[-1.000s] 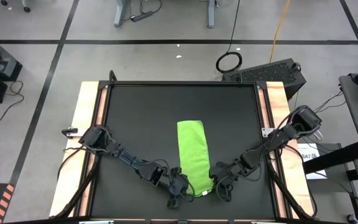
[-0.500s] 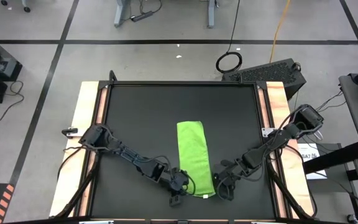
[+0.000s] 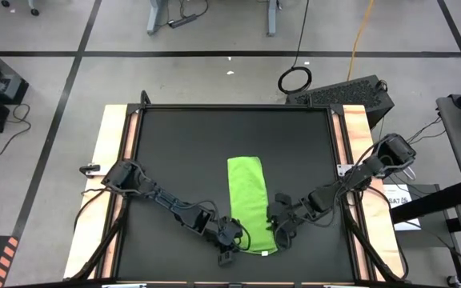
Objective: Roll towel into tight, uniform cylinder
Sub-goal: Roll the green towel
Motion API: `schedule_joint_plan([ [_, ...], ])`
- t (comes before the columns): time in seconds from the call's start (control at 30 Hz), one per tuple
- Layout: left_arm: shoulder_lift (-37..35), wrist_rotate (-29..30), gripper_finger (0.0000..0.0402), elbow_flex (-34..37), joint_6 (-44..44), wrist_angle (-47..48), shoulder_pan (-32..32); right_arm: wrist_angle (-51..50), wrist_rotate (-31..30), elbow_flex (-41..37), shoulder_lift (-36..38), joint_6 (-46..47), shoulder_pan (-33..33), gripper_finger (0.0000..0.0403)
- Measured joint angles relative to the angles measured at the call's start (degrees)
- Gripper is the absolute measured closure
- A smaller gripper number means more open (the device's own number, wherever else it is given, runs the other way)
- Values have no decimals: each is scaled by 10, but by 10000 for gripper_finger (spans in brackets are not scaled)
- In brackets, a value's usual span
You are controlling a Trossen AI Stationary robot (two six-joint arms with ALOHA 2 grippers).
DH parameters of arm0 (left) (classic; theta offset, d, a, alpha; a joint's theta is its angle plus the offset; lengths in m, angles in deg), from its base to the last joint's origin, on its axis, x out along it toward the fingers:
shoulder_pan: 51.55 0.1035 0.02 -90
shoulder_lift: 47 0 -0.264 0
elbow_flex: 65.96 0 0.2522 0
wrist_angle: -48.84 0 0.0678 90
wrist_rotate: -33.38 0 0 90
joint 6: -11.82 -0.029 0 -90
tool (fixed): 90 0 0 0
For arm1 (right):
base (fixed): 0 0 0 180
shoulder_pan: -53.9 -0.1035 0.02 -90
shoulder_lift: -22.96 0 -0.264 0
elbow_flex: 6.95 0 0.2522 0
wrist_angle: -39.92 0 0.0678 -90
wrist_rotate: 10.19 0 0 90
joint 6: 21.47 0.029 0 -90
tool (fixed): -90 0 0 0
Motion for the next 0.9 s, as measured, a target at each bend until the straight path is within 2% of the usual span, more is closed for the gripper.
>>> schedule_joint_plan([
  [0.23,-1,8,402,0,4,-2,2,18,5,0,-19,-70,67,296],
  [0.5,-14,27,402,0,-6,6,20,46,55,0,-54,-130,134,306],
  [0.7,-20,24,402,0,-34,21,41,20,64,0,-63,-149,180,316],
  [0.9,-37,16,402,1,-74,81,65,-5,64,1,-62,-171,226,323],
])
